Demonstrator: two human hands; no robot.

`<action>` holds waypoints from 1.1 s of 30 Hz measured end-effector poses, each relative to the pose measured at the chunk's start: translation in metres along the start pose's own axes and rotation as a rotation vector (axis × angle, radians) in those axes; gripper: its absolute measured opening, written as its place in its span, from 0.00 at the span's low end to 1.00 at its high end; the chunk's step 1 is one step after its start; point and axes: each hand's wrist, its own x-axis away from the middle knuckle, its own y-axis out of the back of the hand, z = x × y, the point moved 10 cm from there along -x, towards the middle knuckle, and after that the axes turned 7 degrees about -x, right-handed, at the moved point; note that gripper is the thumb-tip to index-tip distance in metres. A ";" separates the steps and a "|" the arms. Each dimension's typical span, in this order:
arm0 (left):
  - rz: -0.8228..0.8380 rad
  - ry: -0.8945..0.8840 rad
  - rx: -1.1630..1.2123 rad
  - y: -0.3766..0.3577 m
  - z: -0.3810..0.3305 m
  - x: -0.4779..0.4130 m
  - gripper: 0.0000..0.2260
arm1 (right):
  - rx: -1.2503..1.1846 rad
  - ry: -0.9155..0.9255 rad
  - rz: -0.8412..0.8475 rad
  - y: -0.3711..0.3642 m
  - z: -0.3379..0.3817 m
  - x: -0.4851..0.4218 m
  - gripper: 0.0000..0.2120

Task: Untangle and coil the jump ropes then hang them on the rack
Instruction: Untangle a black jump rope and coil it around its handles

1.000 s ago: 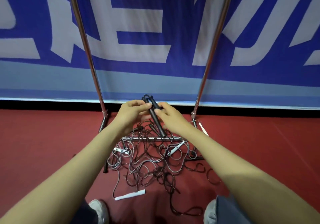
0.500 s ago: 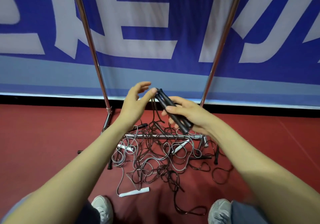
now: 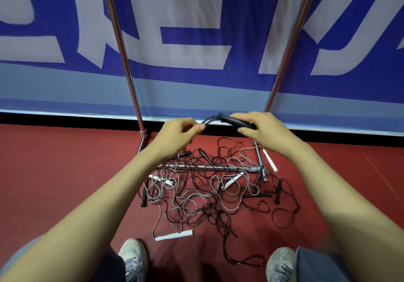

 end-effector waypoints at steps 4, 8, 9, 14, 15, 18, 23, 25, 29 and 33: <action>0.202 0.095 0.450 -0.031 -0.014 0.007 0.11 | -0.296 -0.089 -0.308 0.022 -0.013 -0.003 0.19; 0.124 0.025 0.740 -0.039 -0.035 0.007 0.10 | -1.029 -0.240 -0.342 -0.015 -0.018 -0.010 0.18; 0.068 0.024 0.754 -0.038 -0.034 0.006 0.09 | -1.163 -0.242 -0.321 -0.026 -0.012 -0.013 0.15; -0.145 0.120 0.818 -0.030 -0.019 0.007 0.06 | -1.608 -0.253 -0.232 -0.055 0.016 -0.018 0.04; -0.165 0.127 0.820 -0.029 -0.019 0.008 0.07 | -1.630 -0.249 -0.232 -0.056 0.020 -0.019 0.04; -0.212 0.154 0.813 -0.027 -0.017 0.009 0.07 | -1.641 -0.228 -0.246 -0.058 0.027 -0.021 0.05; -0.244 0.189 0.704 -0.023 -0.010 0.005 0.05 | -1.596 -0.252 -0.266 -0.059 0.031 -0.019 0.06; -0.238 0.186 0.629 -0.021 -0.010 0.003 0.04 | -1.620 -0.240 -0.266 -0.060 0.031 -0.021 0.06; -0.238 0.176 0.529 -0.017 -0.011 0.001 0.04 | -1.587 -0.187 -0.264 -0.056 0.032 -0.021 0.06; -0.127 0.150 0.484 -0.024 -0.018 0.002 0.03 | -1.448 -0.162 -0.314 -0.049 0.023 -0.022 0.06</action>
